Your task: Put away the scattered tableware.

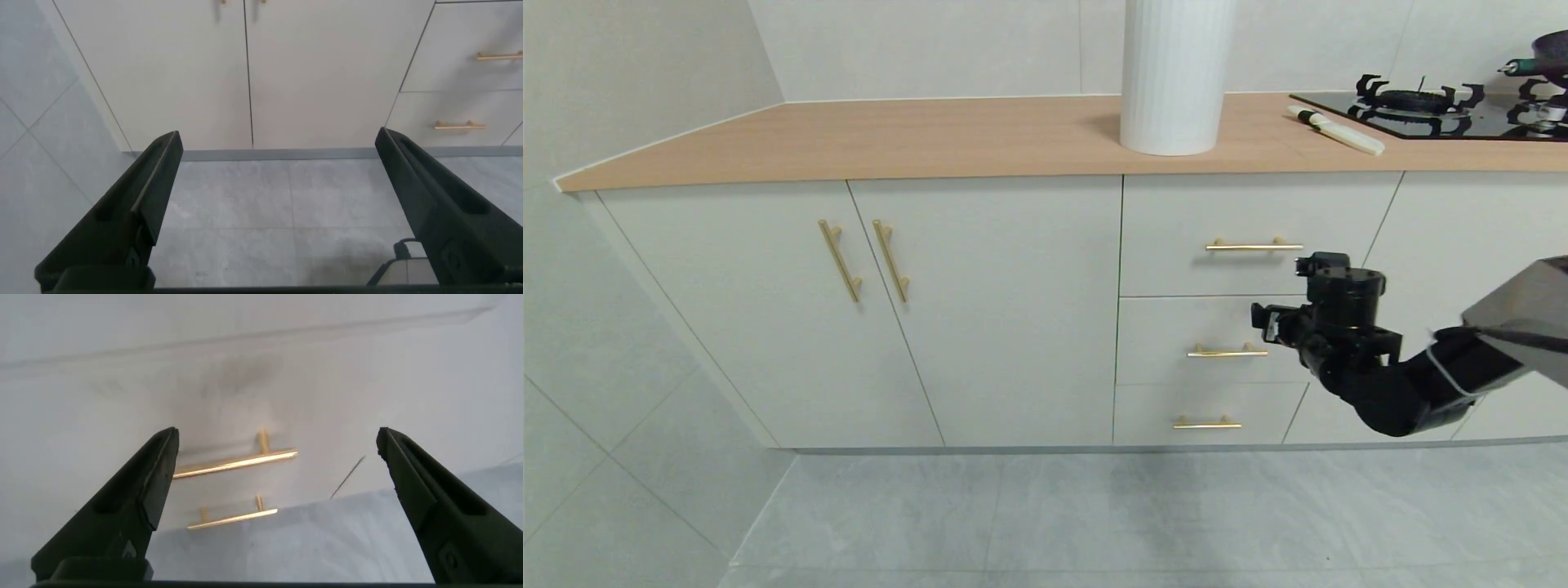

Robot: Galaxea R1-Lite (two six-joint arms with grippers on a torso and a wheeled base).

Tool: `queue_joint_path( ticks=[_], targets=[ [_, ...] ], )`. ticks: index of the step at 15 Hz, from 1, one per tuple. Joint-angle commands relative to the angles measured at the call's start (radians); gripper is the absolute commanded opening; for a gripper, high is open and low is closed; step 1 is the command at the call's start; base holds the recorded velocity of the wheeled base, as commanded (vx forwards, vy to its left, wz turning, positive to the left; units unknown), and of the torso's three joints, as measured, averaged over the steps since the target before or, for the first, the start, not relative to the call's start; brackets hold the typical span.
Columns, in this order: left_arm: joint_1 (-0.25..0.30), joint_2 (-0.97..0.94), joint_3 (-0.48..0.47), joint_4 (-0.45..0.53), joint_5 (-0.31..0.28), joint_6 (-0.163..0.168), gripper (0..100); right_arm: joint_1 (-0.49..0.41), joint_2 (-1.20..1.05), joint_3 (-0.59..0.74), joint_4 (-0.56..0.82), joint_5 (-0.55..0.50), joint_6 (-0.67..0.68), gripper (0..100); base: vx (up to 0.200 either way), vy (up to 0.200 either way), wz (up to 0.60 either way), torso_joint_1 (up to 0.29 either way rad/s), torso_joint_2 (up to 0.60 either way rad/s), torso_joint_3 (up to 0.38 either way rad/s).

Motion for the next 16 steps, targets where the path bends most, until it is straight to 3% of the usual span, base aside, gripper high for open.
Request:
queue_joint_path(
  ticks=[1, 5, 9, 11, 13, 14, 16],
  targets=[
    [0.000, 0.002, 0.000, 0.000, -0.001, 0.001, 100, 0.014, -0.419, 0.304, -0.089, -0.028, -0.019, 100, 0.000, 0.000, 0.00, 0.000, 0.00, 0.000],
    [0.000, 0.002, 0.000, 0.000, -0.001, 0.001, 100, 0.005, -0.873, 0.556, -0.082, -0.060, -0.156, 100, 0.000, 0.000, 0.00, 0.000, 0.00, 0.000],
    [0.000, 0.002, 0.000, 0.000, 0.001, 0.001, 100, -0.066, -1.232, 0.620, 0.031, -0.059, -0.303, 100, 0.000, 0.000, 0.00, 0.000, 0.00, 0.000],
    [0.000, 0.002, 0.000, 0.000, -0.001, 0.001, 100, -0.076, -1.569, 0.634, 0.358, -0.063, -0.369, 100, 0.000, 0.000, 0.00, 0.000, 0.00, 0.000],
    [0.000, 0.002, 0.000, 0.000, -0.001, 0.001, 100, -0.113, -1.724, 0.631, 0.542, -0.065, -0.391, 100, 0.000, 0.000, 0.00, 0.000, 0.00, 0.000],
    [0.000, 0.002, 0.000, 0.000, -0.001, 0.001, 100, -0.174, -1.913, 0.625, 0.774, -0.056, -0.394, 100, 0.000, 0.000, 0.00, 0.000, 0.00, 0.000],
    [0.000, 0.002, 0.000, 0.000, -0.001, 0.001, 100, -0.205, -2.040, 0.643, 0.884, -0.053, -0.394, 100, 0.000, 0.000, 0.00, 0.000, 0.00, 0.000]
  ],
)
